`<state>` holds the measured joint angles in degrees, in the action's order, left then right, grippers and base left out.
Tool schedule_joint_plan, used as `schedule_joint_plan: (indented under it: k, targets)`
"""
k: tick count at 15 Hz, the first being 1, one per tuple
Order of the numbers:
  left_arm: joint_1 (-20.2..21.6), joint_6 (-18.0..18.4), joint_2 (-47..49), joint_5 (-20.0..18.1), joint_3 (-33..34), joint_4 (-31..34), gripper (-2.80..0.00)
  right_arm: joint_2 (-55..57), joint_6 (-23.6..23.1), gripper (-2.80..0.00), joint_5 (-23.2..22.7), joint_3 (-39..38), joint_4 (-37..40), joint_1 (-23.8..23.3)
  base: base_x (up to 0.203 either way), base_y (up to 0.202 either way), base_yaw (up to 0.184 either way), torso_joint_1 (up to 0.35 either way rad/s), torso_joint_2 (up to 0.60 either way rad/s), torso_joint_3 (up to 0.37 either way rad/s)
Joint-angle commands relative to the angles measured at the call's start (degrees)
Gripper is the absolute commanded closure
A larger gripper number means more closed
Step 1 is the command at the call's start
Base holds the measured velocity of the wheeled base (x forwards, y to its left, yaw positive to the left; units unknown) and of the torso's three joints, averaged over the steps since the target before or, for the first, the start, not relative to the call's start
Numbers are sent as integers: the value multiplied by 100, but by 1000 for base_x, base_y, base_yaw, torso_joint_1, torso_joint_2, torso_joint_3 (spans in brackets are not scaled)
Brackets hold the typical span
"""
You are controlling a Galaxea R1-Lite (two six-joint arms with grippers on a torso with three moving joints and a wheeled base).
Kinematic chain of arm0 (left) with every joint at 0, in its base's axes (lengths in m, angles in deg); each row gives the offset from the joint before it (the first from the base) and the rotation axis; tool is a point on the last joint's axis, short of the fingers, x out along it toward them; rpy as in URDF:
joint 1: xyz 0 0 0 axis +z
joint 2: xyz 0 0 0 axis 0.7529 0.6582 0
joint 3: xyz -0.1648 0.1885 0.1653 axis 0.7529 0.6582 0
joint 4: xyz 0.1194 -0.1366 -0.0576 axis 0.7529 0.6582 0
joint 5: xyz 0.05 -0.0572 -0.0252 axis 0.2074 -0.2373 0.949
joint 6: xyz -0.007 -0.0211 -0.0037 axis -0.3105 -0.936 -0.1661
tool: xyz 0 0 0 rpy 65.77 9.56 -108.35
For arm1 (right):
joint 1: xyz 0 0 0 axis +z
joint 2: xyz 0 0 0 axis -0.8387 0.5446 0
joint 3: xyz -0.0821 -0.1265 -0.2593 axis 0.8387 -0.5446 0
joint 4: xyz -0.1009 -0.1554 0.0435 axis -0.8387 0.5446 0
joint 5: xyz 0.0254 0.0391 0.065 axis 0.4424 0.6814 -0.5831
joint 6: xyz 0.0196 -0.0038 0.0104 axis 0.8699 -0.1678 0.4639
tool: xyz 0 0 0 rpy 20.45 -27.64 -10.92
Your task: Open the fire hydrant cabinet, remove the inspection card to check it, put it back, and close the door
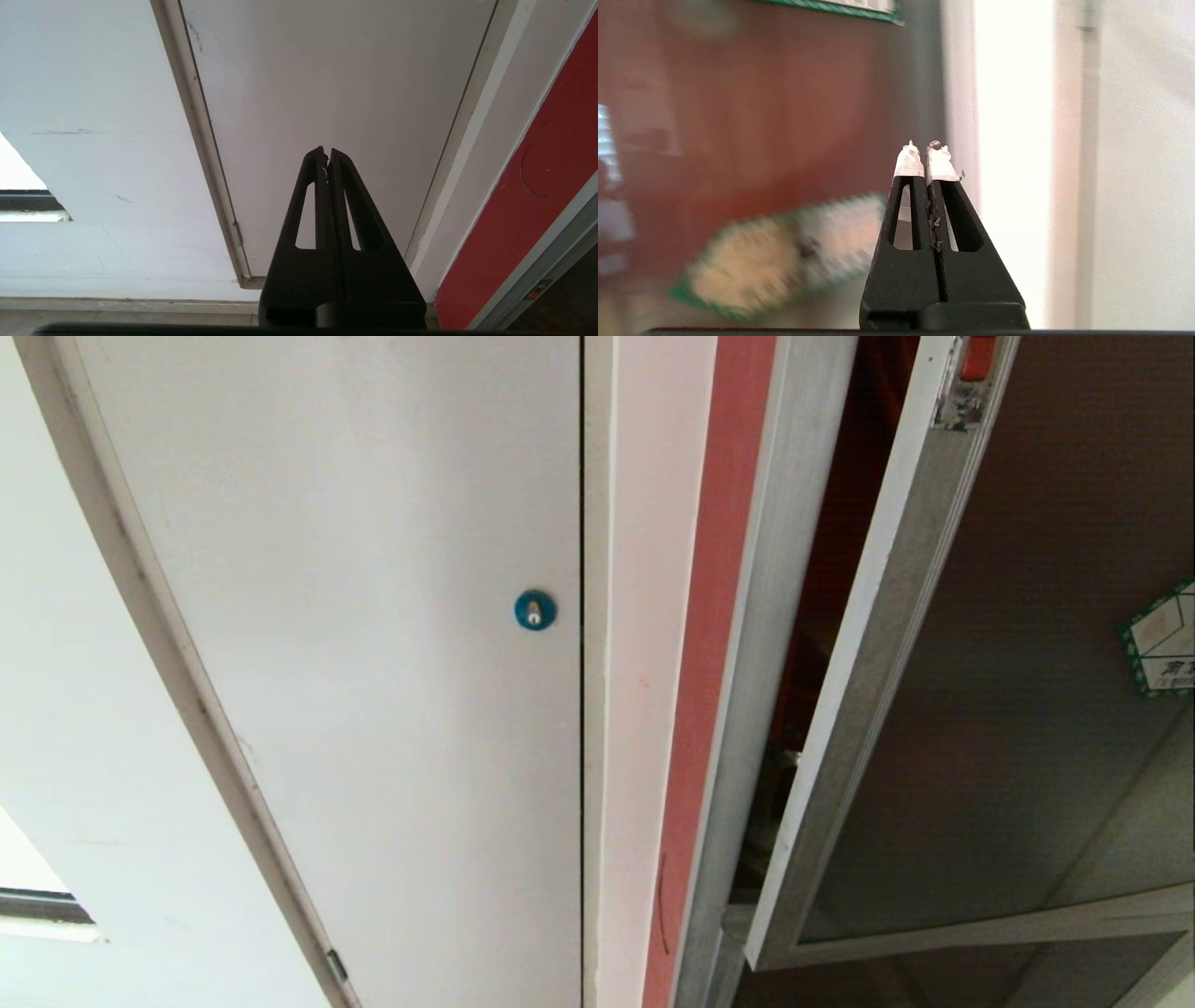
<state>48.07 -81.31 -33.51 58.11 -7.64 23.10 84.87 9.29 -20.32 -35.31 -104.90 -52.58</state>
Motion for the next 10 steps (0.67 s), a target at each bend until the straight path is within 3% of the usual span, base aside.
schedule_joint_plan:
  k: [1, 4, 8, 10]
  targets:
    - [-2, -2, -1, -1, 1, -1, 0, -798, -10, 0, 4, -4, 489, -171, 0, 0, 0, 0, 0, 0]
    - [-2, -2, 7, -1, 1, 2, 0, -1490, 107, 0, -274, -342, 1216, -282, 0, 0, 0, 0, 0, 0]
    - [-2, 0, 7, -1, 1, -5, 0, -2285, 578, 0, -2039, -2175, 1404, -333, 0, 0, 0, 0, 0, 0]
    - [-2, -1, 7, -1, 1, 0, 0, -2432, 1175, 0, -2640, -3015, 1420, -339, 0, 0, 0, 0, 0, 0]
